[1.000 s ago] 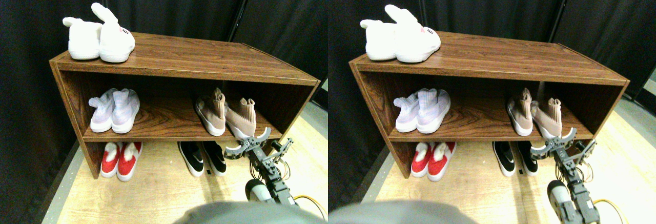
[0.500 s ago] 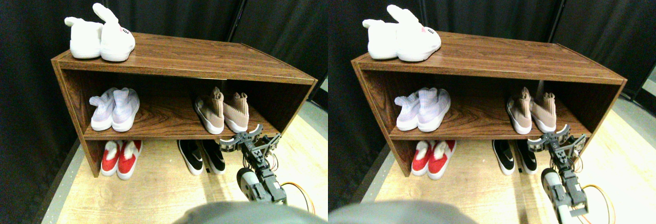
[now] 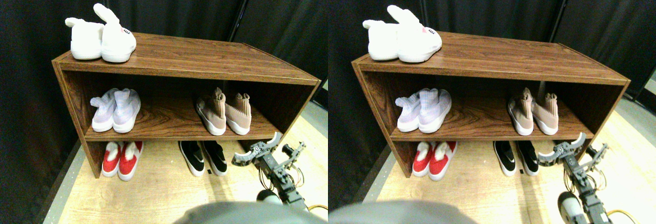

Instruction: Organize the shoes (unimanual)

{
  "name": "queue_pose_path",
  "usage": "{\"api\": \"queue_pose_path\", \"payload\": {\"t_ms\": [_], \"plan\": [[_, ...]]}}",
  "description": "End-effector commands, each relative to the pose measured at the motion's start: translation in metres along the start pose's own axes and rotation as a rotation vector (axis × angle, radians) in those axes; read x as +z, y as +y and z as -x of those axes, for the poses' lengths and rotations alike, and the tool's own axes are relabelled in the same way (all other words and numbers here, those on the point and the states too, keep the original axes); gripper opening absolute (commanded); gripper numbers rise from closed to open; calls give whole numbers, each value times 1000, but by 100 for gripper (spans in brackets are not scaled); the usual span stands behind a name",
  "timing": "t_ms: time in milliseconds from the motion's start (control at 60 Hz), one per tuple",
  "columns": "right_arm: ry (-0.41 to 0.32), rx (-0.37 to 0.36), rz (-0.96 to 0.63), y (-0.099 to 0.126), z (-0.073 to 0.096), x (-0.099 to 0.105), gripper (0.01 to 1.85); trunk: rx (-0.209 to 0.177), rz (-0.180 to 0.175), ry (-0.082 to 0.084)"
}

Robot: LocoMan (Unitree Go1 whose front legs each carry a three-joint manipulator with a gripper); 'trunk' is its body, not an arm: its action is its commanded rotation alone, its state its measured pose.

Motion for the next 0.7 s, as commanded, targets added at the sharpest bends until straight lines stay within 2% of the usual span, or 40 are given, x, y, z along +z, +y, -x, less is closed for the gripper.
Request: {"api": "queue_pose_path", "payload": {"t_ms": [17, 33, 133, 283, 350, 383, 450, 483, 517, 567, 600, 617, 700], "plan": [[-8, 61, 4, 14, 12, 1, 177, -1, 0, -1], [-34, 48, 9, 15, 17, 2, 178, -2, -2, -1], [-50, 64, 16, 18, 31, 7, 175, -6, -5, -3], [-77, 110, 67, 20, 49, 21, 146, -9, -7, -6], [-128, 122, 76, 22, 58, 27, 127, -9, -8, -8], [-138, 119, 84, 23, 59, 28, 124, -9, -8, -8], [-197, 125, 103, 24, 63, 38, 94, -9, -10, -8], [-231, 130, 102, 25, 64, 42, 73, -9, -10, -8], [-234, 129, 102, 25, 65, 44, 68, -9, -10, -8], [-290, 132, 104, 25, 63, 51, 28, -9, -8, -8], [-316, 138, 132, 24, 61, 55, 11, -9, -8, -8], [-323, 145, 151, 23, 59, 57, 6, -9, -8, -8], [-323, 145, 155, 22, 51, 65, 6, -8, -8, -4]]}}
